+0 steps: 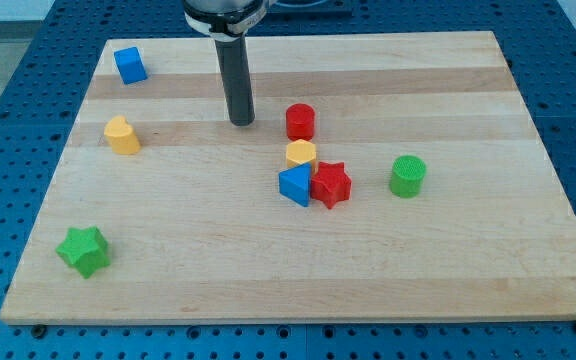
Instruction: Move your arm to the center left
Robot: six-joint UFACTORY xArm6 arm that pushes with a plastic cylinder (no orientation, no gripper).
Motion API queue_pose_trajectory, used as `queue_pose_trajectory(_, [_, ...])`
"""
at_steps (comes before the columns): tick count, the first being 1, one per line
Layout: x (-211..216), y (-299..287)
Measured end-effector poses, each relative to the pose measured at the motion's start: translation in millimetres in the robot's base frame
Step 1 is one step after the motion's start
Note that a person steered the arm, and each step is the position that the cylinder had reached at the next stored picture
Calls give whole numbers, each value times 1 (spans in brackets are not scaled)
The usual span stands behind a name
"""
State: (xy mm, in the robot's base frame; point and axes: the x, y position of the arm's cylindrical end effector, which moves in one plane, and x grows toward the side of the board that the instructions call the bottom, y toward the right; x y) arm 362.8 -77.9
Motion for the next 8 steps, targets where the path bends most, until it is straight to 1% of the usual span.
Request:
queue_pose_trajectory(1, [-2,6])
queue_pose_trajectory(2, [-9,45])
queue_pose_trajectory(3, [-9,26])
queue_pose_trajectory(4, [-1,-19])
queue_pose_trajectory(5, [58,-42])
queue_pose_trajectory(7, [64,-48])
queue_pose_trajectory(8, [64,-100])
